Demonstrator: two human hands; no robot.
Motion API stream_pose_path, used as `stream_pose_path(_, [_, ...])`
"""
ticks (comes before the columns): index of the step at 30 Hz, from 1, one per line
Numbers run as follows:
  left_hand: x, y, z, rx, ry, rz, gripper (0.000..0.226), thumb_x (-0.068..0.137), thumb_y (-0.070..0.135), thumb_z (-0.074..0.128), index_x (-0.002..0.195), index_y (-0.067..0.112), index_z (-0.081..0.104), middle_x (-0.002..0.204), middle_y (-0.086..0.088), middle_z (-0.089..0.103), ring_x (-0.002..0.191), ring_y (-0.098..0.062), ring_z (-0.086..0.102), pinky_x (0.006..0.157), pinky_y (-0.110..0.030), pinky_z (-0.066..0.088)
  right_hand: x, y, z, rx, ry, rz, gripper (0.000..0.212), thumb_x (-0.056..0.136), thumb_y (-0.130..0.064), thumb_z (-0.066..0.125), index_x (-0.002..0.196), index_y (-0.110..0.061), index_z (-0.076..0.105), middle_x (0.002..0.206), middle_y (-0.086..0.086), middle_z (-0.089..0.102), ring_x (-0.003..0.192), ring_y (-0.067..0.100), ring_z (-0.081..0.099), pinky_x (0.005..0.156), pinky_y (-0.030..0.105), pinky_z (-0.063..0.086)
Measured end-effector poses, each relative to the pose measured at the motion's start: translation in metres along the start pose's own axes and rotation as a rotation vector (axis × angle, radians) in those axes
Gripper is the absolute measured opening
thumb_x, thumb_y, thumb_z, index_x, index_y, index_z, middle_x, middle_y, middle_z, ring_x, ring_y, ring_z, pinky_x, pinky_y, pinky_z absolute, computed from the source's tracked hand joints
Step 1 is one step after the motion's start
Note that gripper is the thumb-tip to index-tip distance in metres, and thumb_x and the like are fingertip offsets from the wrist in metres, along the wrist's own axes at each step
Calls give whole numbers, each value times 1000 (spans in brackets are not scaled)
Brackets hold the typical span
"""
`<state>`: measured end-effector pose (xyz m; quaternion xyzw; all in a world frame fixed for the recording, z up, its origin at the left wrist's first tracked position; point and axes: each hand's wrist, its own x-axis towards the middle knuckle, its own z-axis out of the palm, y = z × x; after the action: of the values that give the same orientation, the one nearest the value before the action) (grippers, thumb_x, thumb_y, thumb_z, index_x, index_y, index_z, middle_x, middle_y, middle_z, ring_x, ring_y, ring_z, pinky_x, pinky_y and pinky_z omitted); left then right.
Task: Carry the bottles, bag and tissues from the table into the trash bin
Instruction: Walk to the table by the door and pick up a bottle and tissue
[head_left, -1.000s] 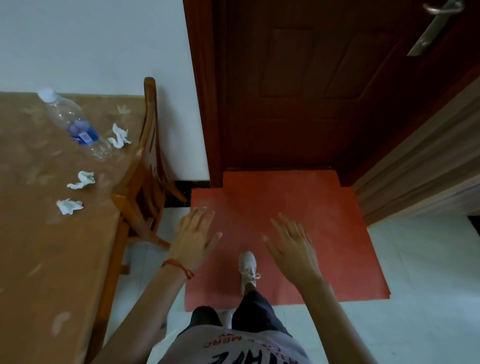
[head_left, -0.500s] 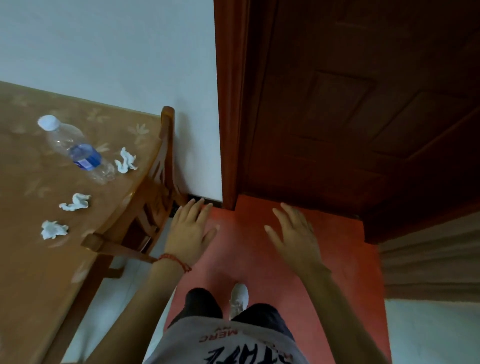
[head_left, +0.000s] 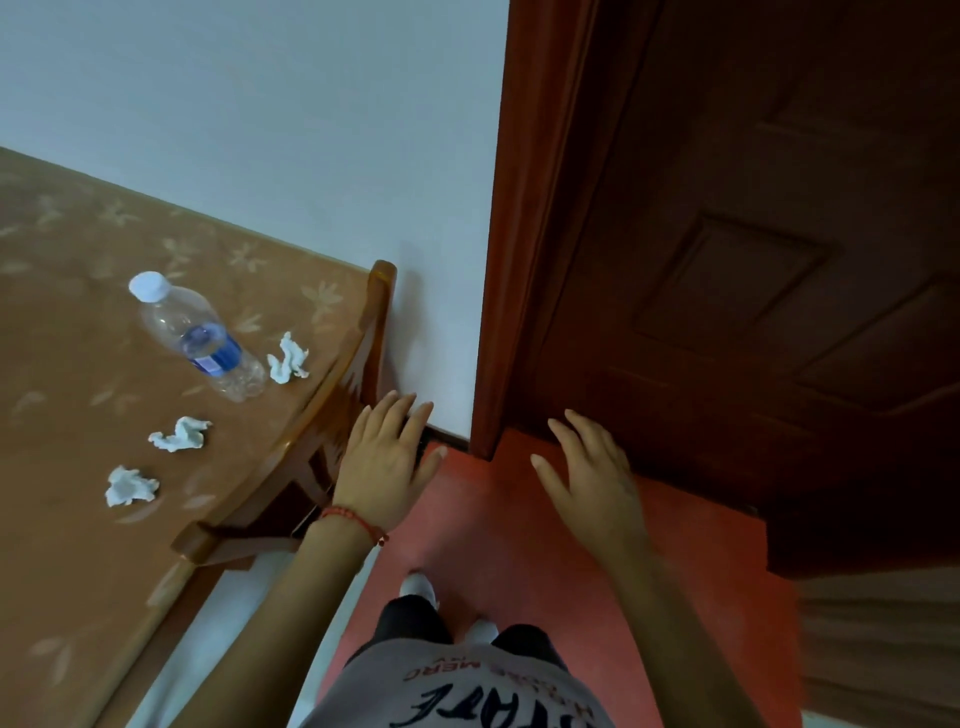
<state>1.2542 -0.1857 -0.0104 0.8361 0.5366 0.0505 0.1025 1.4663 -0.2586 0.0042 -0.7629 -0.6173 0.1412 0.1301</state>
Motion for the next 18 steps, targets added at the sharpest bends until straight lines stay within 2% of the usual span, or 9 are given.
stream_pose_path(2, [5, -7, -6, -7, 33, -22, 65, 89, 54, 24, 123, 7, 53, 125, -17, 58, 121, -36, 49, 99, -52, 37, 13, -9, -4, 1, 2, -40, 61, 86, -49, 32, 129, -10, 52, 138, 12, 48, 129, 29, 42, 104, 41, 33])
stream_pose_path(5, [10, -19, -16, -23, 65, -61, 68, 91, 55, 18, 122, 6, 55, 125, -17, 58, 120, -36, 50, 98, -52, 39, 33, -27, -7, 21, 5, -91, 59, 86, -47, 35, 129, -10, 51, 139, 13, 47, 130, 29, 41, 105, 41, 32])
stream_pose_path(9, [11, -43, -25, -22, 123, -148, 58, 87, 47, 34, 120, 6, 56, 124, -17, 58, 118, -36, 51, 96, -52, 42, 59, -54, -6, 23, -26, -216, 57, 90, -47, 36, 134, -12, 46, 144, 10, 41, 134, 25, 34, 107, 37, 28])
stream_pose_path(11, [7, -58, -30, -29, 148, -190, 60, 90, 50, 28, 122, 7, 55, 125, -16, 57, 120, -33, 48, 98, -49, 41, 73, -68, -2, 21, -73, -271, 51, 94, -40, 44, 136, -13, 42, 147, 8, 36, 137, 22, 28, 109, 34, 23])
stream_pose_path(14, [-1, -83, -37, -35, 176, -259, 70, 92, 56, 13, 124, 9, 54, 125, -15, 57, 120, -31, 45, 99, -48, 40, 91, -94, 6, 18, -88, -365, 50, 94, -39, 44, 136, -12, 43, 147, 8, 35, 137, 21, 28, 109, 34, 24])
stream_pose_path(18, [-15, -114, -42, -25, 189, -380, 60, 90, 50, 28, 121, 6, 55, 120, -17, 60, 115, -35, 53, 97, -48, 41, 106, -134, 19, 24, -129, -468, 54, 93, -45, 38, 135, -12, 44, 146, 9, 37, 135, 22, 30, 108, 34, 25])
